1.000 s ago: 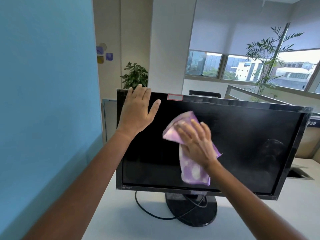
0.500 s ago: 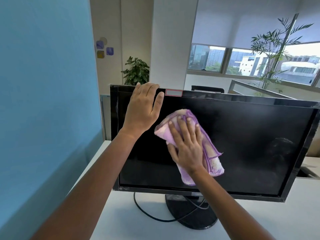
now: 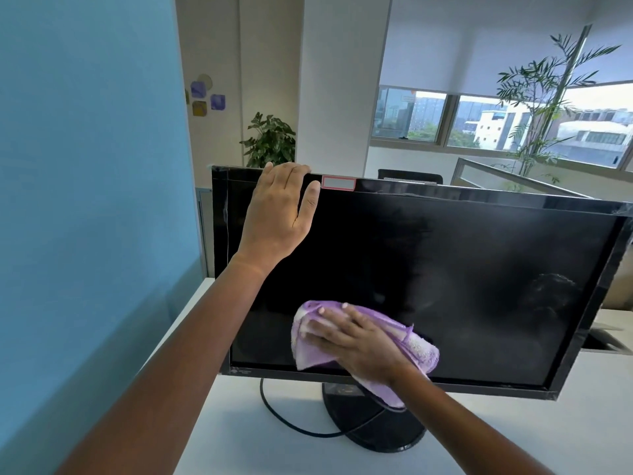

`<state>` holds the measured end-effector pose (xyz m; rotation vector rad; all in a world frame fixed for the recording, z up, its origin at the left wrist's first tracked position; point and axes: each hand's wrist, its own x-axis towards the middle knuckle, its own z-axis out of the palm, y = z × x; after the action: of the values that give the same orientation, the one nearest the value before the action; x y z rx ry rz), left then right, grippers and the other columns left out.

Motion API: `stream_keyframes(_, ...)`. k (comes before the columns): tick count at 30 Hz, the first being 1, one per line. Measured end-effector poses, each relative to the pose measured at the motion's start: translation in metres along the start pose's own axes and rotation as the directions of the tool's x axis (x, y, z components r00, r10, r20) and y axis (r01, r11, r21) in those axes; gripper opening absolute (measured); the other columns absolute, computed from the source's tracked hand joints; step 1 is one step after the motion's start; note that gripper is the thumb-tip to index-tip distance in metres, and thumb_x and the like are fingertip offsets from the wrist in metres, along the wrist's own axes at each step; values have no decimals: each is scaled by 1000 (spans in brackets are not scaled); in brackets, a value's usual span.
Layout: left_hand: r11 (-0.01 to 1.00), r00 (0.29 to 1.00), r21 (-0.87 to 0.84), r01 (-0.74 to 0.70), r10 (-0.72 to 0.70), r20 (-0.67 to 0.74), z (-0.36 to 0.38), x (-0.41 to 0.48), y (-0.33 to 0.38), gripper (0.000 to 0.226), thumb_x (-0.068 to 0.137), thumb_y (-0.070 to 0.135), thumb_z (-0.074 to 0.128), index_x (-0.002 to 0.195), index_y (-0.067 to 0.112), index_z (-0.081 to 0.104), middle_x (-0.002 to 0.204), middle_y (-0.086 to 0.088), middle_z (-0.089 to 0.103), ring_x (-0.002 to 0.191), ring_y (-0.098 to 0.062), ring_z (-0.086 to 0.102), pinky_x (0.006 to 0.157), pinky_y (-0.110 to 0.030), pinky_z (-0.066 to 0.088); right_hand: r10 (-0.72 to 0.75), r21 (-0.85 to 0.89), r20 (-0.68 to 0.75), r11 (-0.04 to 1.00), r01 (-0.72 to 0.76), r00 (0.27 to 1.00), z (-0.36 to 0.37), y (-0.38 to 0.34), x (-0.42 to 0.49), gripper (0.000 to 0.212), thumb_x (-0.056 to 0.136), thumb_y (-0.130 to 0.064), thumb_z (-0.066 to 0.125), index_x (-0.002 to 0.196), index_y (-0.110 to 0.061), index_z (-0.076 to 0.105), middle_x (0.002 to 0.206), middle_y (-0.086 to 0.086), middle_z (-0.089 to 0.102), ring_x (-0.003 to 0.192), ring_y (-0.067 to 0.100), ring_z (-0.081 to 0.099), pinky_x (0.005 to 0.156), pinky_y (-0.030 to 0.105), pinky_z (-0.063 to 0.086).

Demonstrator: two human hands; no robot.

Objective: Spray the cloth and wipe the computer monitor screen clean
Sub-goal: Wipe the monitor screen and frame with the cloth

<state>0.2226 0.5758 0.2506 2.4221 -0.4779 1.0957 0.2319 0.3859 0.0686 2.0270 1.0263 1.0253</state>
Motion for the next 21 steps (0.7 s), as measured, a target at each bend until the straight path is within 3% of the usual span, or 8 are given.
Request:
stream_keyframes(4, 999, 1000, 43, 10, -11, 21, -1, 4, 9, 57, 91, 42, 22, 122, 2, 49, 122, -15, 55, 120, -28, 45, 114, -41, 25, 240, 88, -114, 969, -230, 964, -22, 55, 4, 62, 75, -20, 46, 136, -26, 42, 140, -5, 49, 136, 20, 32, 115, 43, 11)
stream_keyframes(10, 995, 994, 83, -60, 51, 100, 8, 9, 25, 58, 92, 46, 25, 127, 3, 45, 129, -13, 52, 127, -26, 41, 117, -39, 15, 447, 197, -312, 893, -404, 838, -42, 133, 18, 53, 90, -31, 42, 140, -16, 32, 144, 3, 31, 145, 16, -1, 118, 39, 5)
stream_keyframes(15, 994, 997, 95, -57, 52, 56, 17, 4, 29, 80, 86, 61, 10, 131, 2, 41, 135, -15, 47, 133, -26, 35, 118, -37, 11, 467, 214, -311, 883, -417, 828, -39, 125, 17, 49, 92, -35, 40, 135, -12, 44, 143, 10, 38, 137, 23, 24, 117, 39, 11)
stream_keyframes(17, 995, 998, 90, -50, 46, 44, 18, 2, 29, 91, 79, 64, 1, 132, 2, 40, 138, -15, 45, 135, -26, 33, 118, -37, 9, 468, 219, -301, 882, -417, 831, -32, 111, 14, 52, 89, -33, 45, 136, -13, 43, 144, 8, 35, 138, 24, 24, 117, 38, 11)
stream_keyframes(21, 995, 999, 92, -31, 27, 40, 23, 3, 28, 81, 87, 61, 6, 132, 2, 40, 138, -16, 45, 135, -26, 33, 120, -38, 10, 440, 260, -228, 887, -382, 868, -17, 76, -1, 56, 86, -30, 48, 139, -18, 38, 146, 4, 32, 139, 24, 25, 117, 39, 13)
